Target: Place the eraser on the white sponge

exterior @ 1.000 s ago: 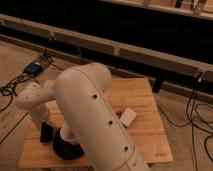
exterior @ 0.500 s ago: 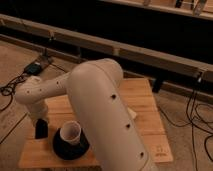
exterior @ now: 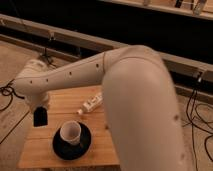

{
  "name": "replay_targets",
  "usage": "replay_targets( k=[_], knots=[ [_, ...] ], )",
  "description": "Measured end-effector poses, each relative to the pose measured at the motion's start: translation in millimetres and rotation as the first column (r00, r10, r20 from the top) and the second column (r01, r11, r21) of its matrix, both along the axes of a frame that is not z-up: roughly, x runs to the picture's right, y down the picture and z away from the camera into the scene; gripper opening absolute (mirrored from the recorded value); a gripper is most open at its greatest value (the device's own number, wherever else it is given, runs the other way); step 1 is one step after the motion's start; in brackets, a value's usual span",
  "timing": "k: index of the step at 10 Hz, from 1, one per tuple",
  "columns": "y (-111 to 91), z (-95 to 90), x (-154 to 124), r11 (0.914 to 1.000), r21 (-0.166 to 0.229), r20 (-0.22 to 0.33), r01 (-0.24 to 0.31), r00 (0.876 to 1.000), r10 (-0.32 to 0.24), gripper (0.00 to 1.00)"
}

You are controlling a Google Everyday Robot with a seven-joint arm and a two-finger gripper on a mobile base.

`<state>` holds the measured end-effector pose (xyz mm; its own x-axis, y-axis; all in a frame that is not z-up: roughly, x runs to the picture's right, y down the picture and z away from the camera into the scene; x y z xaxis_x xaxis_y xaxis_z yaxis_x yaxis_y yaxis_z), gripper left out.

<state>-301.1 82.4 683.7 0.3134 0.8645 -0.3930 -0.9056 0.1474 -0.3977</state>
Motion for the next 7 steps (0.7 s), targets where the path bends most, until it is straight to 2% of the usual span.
replay_targets(
  k=[1,3,4,5,7],
  knots=[
    [-13,-12.8,19,0.9991,0.032,-0.016,-0.027,0.999,0.028,0.0],
    [-37,-31.1,65,0.9924,0.096,-0.081,-0.077,0.993,0.085,0.0],
    [-48,-34.8,95,0.9869,0.127,-0.138,-0.099,0.984,0.116,0.0],
    [-55,-35.5,114,0.9828,0.145,-0.169,-0.115,0.976,0.139,0.0],
    [-70,-34.0,159,0.971,0.182,-0.237,-0.155,0.951,0.196,0.0]
  ],
)
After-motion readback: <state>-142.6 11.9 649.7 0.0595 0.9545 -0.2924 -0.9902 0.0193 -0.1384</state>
